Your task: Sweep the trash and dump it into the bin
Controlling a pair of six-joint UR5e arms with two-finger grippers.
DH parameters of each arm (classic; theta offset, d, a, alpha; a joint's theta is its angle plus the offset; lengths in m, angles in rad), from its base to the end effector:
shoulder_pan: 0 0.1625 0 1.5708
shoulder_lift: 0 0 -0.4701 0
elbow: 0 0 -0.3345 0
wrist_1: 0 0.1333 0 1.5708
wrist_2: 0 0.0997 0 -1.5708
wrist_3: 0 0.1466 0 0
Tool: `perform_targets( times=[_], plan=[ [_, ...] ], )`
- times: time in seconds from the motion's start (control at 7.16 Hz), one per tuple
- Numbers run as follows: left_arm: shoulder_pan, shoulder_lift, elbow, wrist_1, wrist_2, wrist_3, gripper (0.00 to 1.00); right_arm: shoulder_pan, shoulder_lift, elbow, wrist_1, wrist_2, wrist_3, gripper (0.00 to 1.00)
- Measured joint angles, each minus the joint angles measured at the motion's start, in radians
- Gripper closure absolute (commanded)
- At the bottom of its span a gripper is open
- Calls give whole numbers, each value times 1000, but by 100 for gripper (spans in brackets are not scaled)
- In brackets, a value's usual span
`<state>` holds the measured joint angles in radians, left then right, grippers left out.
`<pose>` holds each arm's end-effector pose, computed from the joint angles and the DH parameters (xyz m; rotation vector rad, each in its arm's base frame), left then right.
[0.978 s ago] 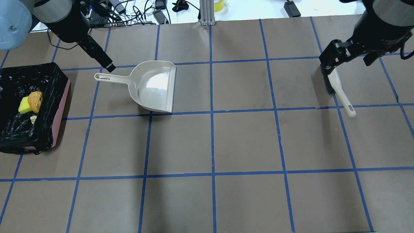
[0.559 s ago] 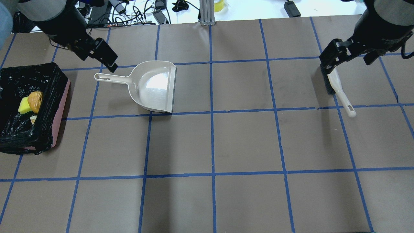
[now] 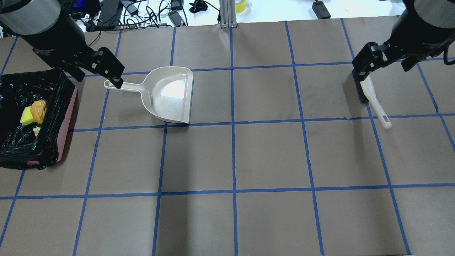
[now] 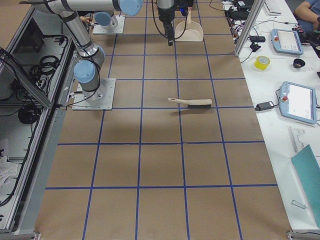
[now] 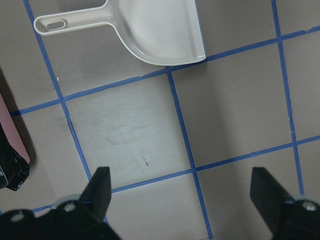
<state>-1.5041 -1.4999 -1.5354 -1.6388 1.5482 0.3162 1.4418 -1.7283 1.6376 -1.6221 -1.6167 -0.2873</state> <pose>-0.1093 -0.4128 0.5243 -0.3896 -3.1016 0.0655 0.0768 -0.3919 0.5262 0.2370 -3.0518 0.1985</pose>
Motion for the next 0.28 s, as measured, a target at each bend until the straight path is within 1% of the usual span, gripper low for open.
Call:
perform_targets(
  times=[0.28],
  plan=[
    [4, 27, -8, -12, 12, 0, 0, 0, -6, 3, 0, 0, 1, 0]
  ],
)
